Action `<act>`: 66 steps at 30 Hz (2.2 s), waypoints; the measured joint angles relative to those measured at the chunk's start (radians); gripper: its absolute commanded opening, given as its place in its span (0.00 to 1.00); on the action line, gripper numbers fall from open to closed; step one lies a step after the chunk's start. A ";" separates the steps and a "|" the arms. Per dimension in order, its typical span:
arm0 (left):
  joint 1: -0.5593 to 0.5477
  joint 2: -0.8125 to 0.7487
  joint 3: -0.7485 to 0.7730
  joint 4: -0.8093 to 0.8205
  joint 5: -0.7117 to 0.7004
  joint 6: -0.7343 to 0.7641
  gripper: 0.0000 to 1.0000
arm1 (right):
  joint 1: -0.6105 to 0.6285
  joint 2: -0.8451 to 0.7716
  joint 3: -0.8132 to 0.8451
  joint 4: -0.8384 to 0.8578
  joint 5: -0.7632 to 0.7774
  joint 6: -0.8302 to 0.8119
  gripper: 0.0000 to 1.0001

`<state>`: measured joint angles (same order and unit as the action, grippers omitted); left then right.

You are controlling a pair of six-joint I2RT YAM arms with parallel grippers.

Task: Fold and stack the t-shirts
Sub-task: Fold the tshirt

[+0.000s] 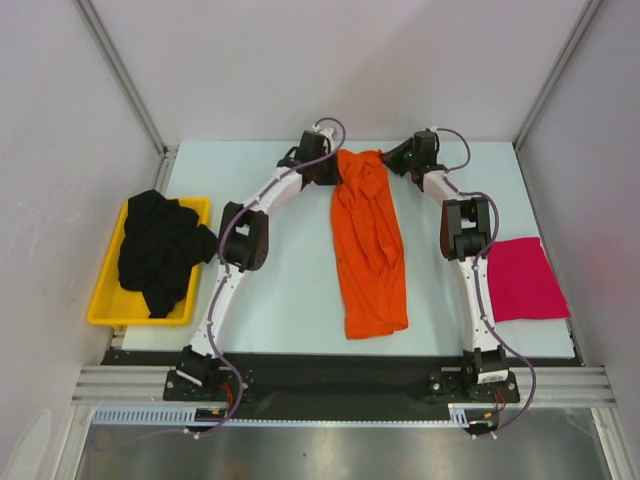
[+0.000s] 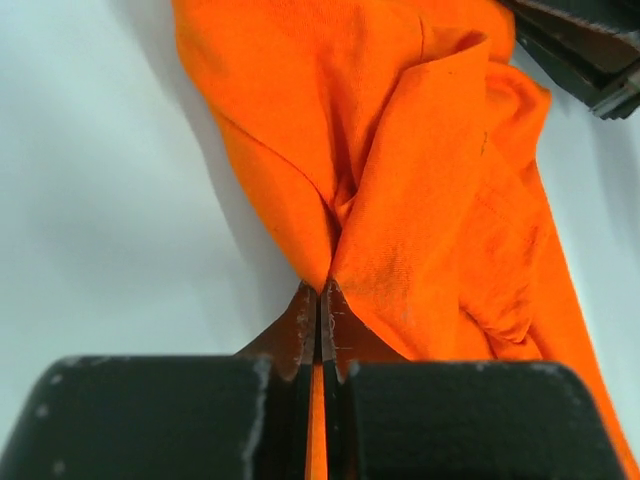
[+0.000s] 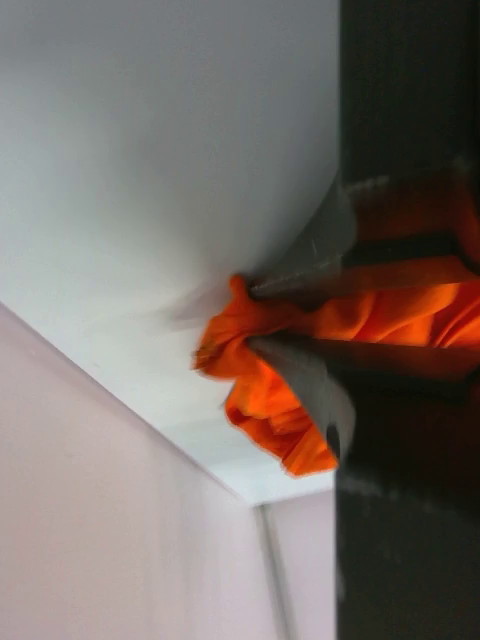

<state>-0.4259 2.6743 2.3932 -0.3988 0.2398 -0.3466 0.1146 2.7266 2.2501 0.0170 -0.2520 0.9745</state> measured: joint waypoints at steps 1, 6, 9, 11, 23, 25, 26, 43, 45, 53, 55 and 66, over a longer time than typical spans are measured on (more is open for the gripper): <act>0.010 0.000 0.000 0.000 0.002 0.008 0.13 | 0.010 0.018 0.029 0.004 0.000 0.013 0.42; 0.039 0.000 0.000 0.019 0.019 0.035 0.69 | 0.039 0.037 0.096 0.042 0.000 0.024 0.73; 0.039 -0.004 0.000 0.020 0.045 0.065 0.83 | 0.034 0.018 0.092 0.020 0.010 -0.019 0.76; 0.039 -0.023 -0.013 0.014 0.053 0.097 0.91 | 0.020 -0.018 0.044 -0.009 0.025 -0.055 0.79; 0.034 -0.523 -0.307 -0.086 0.074 0.423 1.00 | -0.059 -0.783 -0.543 -0.307 0.224 -0.396 0.84; 0.023 -0.642 -0.391 -0.105 0.089 0.494 0.98 | -0.040 -0.952 -0.668 -0.327 0.247 -0.436 0.83; 0.011 -0.703 -0.447 -0.106 0.089 0.533 0.96 | -0.027 -1.025 -0.721 -0.349 0.255 -0.454 0.83; -0.630 -1.073 -1.366 -0.229 0.096 0.981 0.84 | 0.262 -1.644 -1.559 -0.683 0.113 -0.415 0.64; -0.655 -1.073 -1.373 -0.203 0.084 0.983 0.84 | 0.296 -1.660 -1.613 -0.662 0.079 -0.382 0.64; -0.756 -1.053 -1.397 -0.046 0.050 0.982 0.84 | 0.330 -1.629 -1.735 -0.575 0.030 -0.319 0.62; -0.768 -1.040 -1.419 -0.013 0.031 0.982 0.82 | 0.330 -1.626 -1.750 -0.556 0.024 -0.314 0.62; -0.767 -0.998 -1.467 0.116 -0.080 0.983 0.40 | 0.330 -1.516 -1.745 -0.431 0.031 -0.309 0.11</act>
<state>-1.1927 1.6764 0.9260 -0.2832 0.1596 0.6365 0.4446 1.2102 0.5053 -0.4141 -0.2207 0.6655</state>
